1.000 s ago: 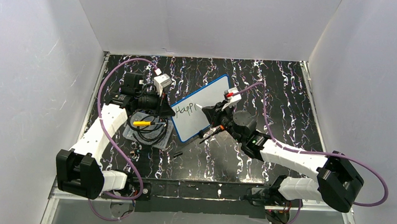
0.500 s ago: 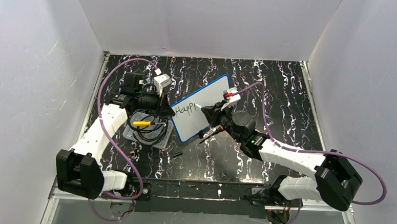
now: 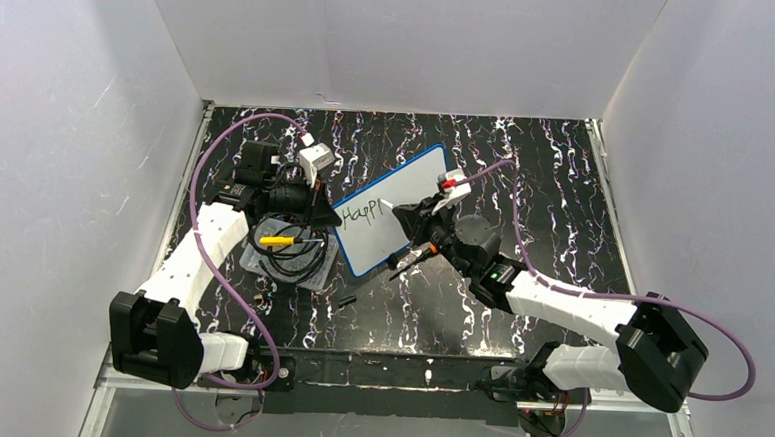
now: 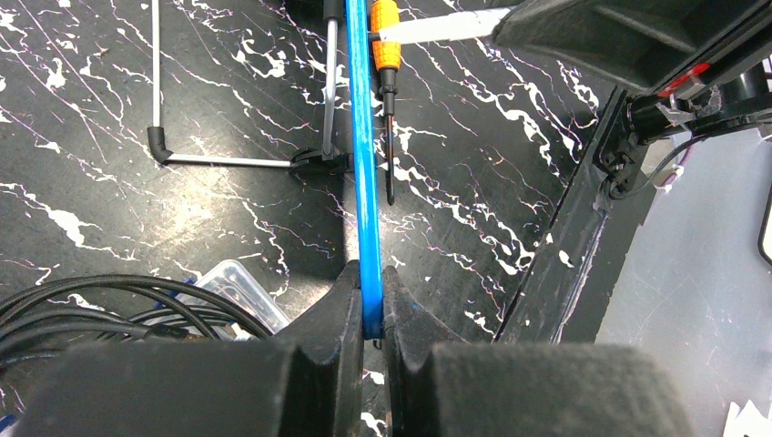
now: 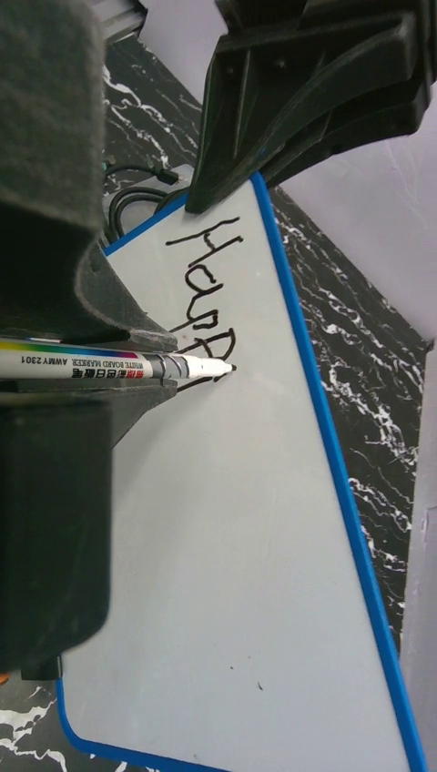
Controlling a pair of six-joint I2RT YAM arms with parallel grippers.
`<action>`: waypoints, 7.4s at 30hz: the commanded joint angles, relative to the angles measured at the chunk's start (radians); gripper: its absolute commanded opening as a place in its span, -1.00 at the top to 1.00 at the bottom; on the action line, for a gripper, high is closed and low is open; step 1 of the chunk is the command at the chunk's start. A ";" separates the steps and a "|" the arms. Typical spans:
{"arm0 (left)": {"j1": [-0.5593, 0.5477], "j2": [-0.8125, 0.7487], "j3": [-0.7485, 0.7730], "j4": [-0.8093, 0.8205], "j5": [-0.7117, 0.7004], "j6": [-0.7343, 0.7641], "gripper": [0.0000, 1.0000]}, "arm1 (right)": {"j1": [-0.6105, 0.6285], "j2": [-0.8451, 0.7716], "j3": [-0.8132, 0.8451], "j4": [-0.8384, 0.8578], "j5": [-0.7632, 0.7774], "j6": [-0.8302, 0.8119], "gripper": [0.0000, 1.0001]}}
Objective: Write a sentence on the whiteboard
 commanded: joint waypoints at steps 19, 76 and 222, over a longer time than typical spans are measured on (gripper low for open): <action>-0.009 -0.043 0.020 -0.012 0.090 -0.026 1.00 | -0.004 -0.007 -0.023 0.021 0.057 0.012 0.97; -0.009 -0.055 0.014 -0.007 0.097 -0.026 1.00 | -0.004 0.029 -0.005 -0.019 0.101 -0.011 0.97; -0.008 -0.054 0.001 0.014 0.127 -0.043 1.00 | -0.009 -0.004 -0.008 -0.039 0.097 -0.020 0.97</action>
